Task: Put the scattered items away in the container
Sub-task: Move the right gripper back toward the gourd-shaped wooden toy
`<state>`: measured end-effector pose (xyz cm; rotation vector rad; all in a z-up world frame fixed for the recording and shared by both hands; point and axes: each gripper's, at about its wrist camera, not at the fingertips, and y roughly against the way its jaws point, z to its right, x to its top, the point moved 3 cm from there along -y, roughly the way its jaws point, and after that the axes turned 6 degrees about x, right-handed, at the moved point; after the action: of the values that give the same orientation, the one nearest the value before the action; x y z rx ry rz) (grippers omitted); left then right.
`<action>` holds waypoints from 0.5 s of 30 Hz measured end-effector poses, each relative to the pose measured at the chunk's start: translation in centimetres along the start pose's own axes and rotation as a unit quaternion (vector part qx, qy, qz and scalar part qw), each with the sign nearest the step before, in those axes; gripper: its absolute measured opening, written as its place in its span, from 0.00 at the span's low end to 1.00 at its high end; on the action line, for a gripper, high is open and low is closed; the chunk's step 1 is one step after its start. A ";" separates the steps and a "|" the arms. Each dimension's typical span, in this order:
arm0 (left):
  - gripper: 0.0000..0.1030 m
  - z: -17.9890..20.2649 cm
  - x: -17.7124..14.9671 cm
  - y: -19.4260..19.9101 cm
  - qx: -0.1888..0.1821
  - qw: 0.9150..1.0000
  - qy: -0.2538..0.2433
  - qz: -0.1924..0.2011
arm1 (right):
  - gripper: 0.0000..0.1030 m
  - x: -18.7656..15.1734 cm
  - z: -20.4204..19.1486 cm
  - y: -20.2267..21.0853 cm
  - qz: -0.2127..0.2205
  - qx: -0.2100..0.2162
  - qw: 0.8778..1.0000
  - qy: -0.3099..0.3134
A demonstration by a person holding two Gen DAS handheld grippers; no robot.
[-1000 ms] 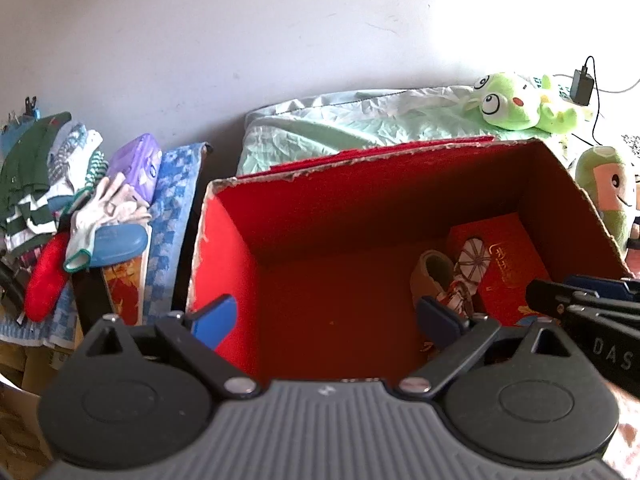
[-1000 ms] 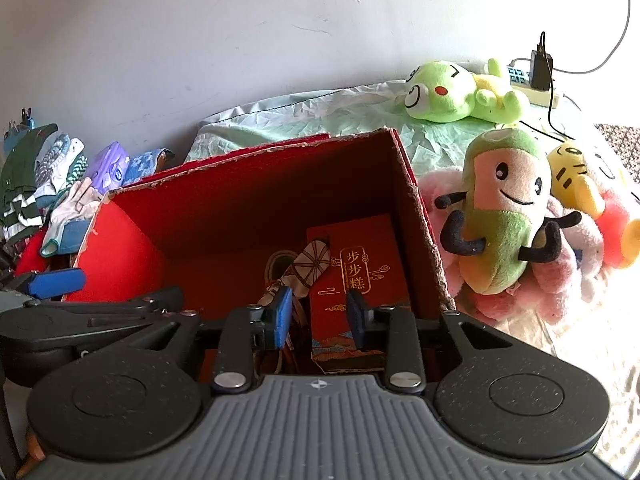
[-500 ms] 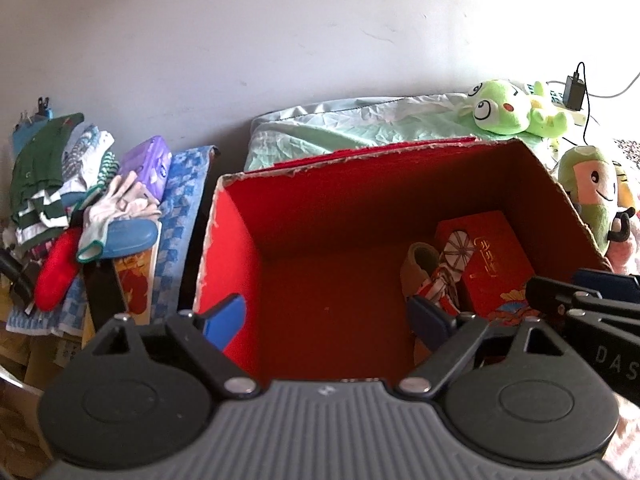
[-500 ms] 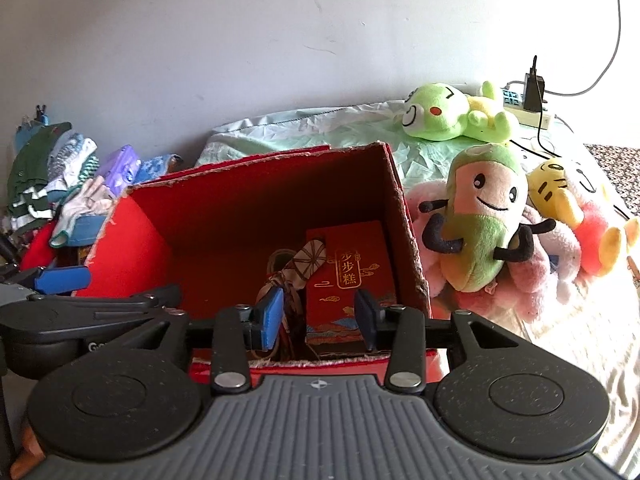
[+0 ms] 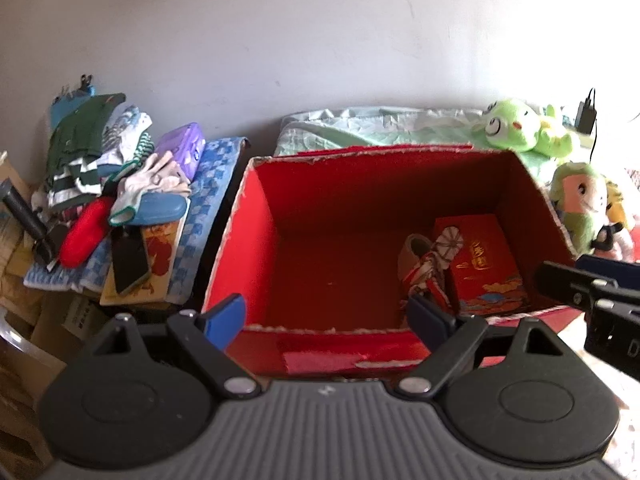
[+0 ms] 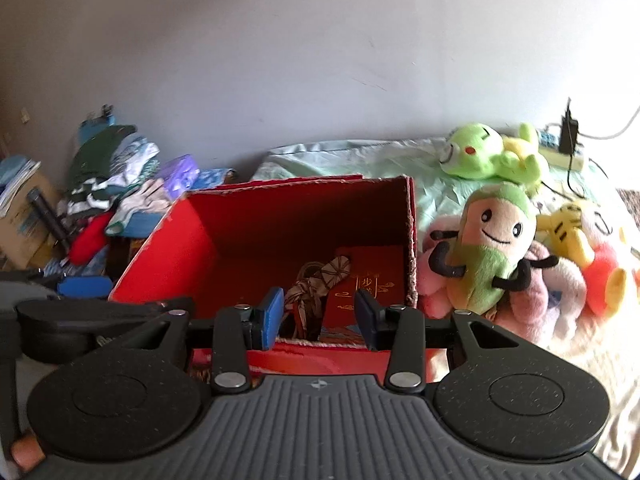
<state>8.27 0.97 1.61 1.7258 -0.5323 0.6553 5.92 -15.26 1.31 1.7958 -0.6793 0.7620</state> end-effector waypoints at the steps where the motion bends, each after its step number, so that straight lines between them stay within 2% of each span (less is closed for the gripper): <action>1: 0.86 0.0 -0.2 0.3 -0.003 1.000 0.004 0.001 | 0.41 -0.2 0.2 0.3 0.000 0.006 1.000 0.004; 9: 0.85 0.9 -3.5 1.6 -0.034 0.999 0.021 0.002 | 0.41 -2.8 2.3 0.8 -0.019 0.057 0.998 -0.003; 12: 0.83 1.8 -5.0 2.1 -0.074 0.997 0.012 -0.005 | 0.40 -3.9 2.7 0.1 -0.050 0.072 0.996 -0.010; 15: 0.84 2.8 -6.2 2.8 -0.114 0.993 -0.008 0.004 | 0.40 -5.2 3.3 -0.6 -0.080 0.086 0.993 -0.017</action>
<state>2.27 -2.30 -1.05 1.5166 -0.6012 0.5643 3.67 -17.67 -3.94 1.9968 -0.4973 0.7007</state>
